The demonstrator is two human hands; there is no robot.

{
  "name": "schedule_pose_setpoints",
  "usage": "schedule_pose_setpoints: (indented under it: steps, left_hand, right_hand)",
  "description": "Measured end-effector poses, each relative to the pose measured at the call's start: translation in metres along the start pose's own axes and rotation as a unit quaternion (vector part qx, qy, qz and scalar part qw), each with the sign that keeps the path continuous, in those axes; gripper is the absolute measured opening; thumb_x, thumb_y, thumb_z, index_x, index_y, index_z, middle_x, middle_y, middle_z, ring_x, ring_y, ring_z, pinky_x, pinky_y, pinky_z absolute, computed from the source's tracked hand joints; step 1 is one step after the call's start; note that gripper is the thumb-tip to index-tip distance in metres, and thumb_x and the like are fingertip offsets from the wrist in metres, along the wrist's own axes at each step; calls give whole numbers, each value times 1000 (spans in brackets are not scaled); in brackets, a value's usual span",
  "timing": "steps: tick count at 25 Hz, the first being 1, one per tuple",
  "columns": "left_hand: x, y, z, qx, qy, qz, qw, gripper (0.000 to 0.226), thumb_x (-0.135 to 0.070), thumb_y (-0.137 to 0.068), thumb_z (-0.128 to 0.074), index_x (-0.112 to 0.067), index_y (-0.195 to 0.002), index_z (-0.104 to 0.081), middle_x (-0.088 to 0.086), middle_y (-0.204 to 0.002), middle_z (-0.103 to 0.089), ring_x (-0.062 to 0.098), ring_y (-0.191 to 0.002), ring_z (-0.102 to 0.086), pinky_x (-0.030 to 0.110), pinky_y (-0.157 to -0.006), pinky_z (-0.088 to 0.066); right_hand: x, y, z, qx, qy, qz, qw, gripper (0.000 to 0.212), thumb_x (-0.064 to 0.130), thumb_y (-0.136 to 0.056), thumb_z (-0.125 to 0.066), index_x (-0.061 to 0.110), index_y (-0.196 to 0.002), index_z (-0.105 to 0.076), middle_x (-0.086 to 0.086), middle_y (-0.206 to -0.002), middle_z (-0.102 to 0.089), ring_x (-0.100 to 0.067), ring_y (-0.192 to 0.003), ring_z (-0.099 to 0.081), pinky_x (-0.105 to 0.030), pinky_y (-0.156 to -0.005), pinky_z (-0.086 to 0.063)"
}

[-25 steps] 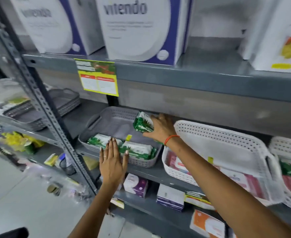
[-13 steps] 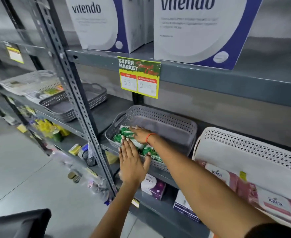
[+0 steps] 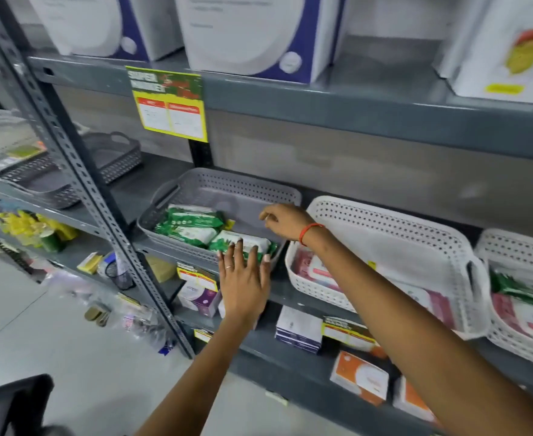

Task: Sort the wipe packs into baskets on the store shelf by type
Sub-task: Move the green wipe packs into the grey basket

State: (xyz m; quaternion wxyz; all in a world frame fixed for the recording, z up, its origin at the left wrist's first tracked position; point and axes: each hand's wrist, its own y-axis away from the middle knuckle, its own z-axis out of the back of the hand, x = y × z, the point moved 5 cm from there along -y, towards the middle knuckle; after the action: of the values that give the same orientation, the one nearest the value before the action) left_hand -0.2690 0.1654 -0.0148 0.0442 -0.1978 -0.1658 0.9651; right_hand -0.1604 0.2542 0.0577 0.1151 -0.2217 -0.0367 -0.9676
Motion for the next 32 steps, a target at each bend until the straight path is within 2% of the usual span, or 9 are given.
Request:
schedule_pose_setpoints:
  steps: [5, 13, 15, 19, 21, 24, 27, 29, 32]
  left_hand:
    - [-110, 40, -29, 65, 2, -99, 993, 69, -54, -92, -10, -13, -146, -23, 16, -157, -4, 28, -145, 2, 40, -113, 16]
    - [-222, 71, -69, 186, -63, -199, 960, 69, -56, -92, -4, -16, -147, -19, 12, -158, -1, 24, -145, 4, 48, -113, 14]
    - [-228, 72, -72, 187, -65, -195, 961, 67, -56, -93, -8, -19, -145, -26, 11, -158, -9, 24, -145, -2, 48, -114, 10]
    - [-227, 75, -65, 119, -34, -204, 971, 64, -56, -93, -14, -19, -129, -51, 13, -143, -46, 28, -136, -34, 48, -113, -18]
    - [-228, 77, -62, 99, -23, -210, 972, 67, -55, -91, -12, -16, -117, -60, 13, -129, -59, 30, -126, -46, 46, -107, -27]
    - [-228, 78, -61, 89, -12, -210, 974, 66, -54, -91, -13, -15, -109, -63, 13, -118, -66, 31, -119, -53, 45, -102, -32]
    - [-225, 78, -63, 95, -11, -209, 973, 68, -55, -91, -12, -15, -113, -63, 11, -121, -65, 30, -121, -52, 45, -104, -32]
    - [-224, 78, -66, 98, -16, -215, 972, 69, -56, -91, -10, -17, -118, -60, 11, -126, -62, 29, -125, -48, 45, -106, -30]
    - [-216, 73, -65, 93, -16, -228, 969, 69, -56, -91, -10, -15, -125, -55, 13, -131, -58, 29, -128, -46, 45, -108, -29]
  right_hand:
    - [-87, 97, 59, -183, -10, -95, 978, 24, 17, -90, -50, 16, -103, -69, -14, -107, -74, -35, -103, -64, -41, -89, -53]
    - [-243, 236, 100, -364, -25, -271, 891, 24, 6, -86, -53, 8, -103, -70, -20, -105, -72, -37, -100, -64, -38, -84, -52]
    - [-289, 258, 101, -314, 27, -324, 892, 36, -1, -85, -50, 6, -118, -63, -22, -123, -63, -37, -116, -55, -40, -96, -47]
    - [-349, 274, 93, -42, 155, -384, 909, 62, -5, -88, -44, 16, -145, -32, -11, -156, -30, -32, -143, -27, -53, -118, -23]
    - [-354, 267, 96, 17, 165, -351, 921, 73, -11, -85, -45, 23, -147, -28, -11, -156, -31, -32, -141, -33, -53, -117, -25]
    - [-350, 260, 105, 18, 179, -348, 920, 69, -9, -84, -46, 22, -144, -33, -17, -147, -42, -34, -133, -44, -53, -116, -28]
    - [-341, 268, 105, -47, 163, -387, 906, 63, 0, -85, -51, 11, -143, -31, -21, -144, -40, -37, -135, -37, -50, -115, -29]
    - [-325, 272, 103, -150, 70, -424, 890, 58, 2, -91, -46, 8, -145, -27, -22, -146, -37, -36, -136, -33, -41, -109, -35]
    - [-270, 254, 127, -319, 141, -345, 872, 66, -3, -91, -46, 9, -149, -17, -21, -147, -33, -37, -139, -27, -54, -119, -18]
